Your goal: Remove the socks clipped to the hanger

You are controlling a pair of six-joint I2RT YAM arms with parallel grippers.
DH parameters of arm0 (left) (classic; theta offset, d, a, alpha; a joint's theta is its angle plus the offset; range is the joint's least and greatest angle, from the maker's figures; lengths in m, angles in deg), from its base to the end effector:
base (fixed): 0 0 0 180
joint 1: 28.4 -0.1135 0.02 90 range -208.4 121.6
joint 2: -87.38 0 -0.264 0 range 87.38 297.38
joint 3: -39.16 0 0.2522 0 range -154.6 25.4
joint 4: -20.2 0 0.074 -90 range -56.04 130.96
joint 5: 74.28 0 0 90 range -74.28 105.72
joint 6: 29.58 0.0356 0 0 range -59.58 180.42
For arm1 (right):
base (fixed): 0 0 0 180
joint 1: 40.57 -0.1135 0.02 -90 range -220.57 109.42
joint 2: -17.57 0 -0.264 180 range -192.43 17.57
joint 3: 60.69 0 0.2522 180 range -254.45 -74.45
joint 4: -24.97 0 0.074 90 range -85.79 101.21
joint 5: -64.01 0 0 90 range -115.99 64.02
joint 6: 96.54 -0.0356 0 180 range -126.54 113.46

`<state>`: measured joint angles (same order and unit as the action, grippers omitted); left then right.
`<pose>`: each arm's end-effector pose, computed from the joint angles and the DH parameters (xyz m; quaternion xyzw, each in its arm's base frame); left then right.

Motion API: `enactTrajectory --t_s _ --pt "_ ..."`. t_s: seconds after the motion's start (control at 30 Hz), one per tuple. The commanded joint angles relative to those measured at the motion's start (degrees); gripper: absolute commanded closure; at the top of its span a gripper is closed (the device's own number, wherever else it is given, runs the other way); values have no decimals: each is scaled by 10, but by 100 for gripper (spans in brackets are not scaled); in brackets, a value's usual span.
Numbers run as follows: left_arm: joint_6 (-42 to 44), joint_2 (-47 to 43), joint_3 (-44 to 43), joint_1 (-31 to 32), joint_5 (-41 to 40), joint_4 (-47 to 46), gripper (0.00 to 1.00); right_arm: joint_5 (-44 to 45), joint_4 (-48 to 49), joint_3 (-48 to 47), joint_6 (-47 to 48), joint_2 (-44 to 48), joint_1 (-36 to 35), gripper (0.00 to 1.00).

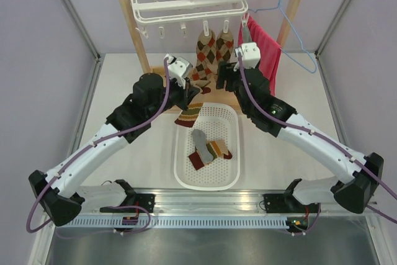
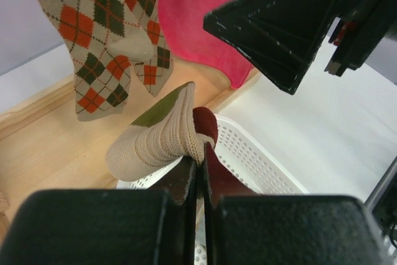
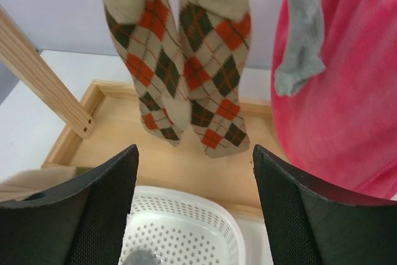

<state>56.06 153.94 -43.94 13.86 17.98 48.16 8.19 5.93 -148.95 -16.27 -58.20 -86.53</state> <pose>0.1946 -0.1787 0.4058 0.2631 0.7278 -0.2645 0.5754 0.2258 0.2047 0.4121 -0.0359 0.7388 0.1032 0.6650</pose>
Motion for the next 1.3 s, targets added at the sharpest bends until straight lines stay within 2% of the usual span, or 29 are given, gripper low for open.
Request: enactTrajectory --t_s 0.0,0.13,0.17,0.37,0.5,0.73,0.8,0.83,0.87,0.9,1.27 --pt "36 -27 -7 9 41 25 98 41 3 74 -26 46 7 21" --pt "34 -28 6 66 9 44 98 0 -6 138 -64 83 45 21" --pt "33 -26 7 101 -19 47 98 -6 -7 150 -68 90 61 21" --pt "-41 -16 61 181 -99 23 98 -43 -20 204 -81 141 118 21" --pt "-98 -16 150 191 -102 -40 98 -46 -34 223 -76 163 134 21" --pt "-119 9 173 192 -135 -58 97 -52 -40 245 -83 177 147 20" --pt "-122 15 174 192 -142 -58 87 -53 -39 247 -85 172 148 21" --pt "-125 15 176 192 -147 -58 58 -53 -39 248 -86 171 148 21" --pt "-128 15 177 192 -157 -58 37 -53 -39 249 -86 169 148 21" --pt "-133 15 178 192 -162 -53 2 -53 -37 249 -86 167 149 20" --pt "-159 -43 205 189 -258 -33 0 -63 -37 263 -85 173 157 20"
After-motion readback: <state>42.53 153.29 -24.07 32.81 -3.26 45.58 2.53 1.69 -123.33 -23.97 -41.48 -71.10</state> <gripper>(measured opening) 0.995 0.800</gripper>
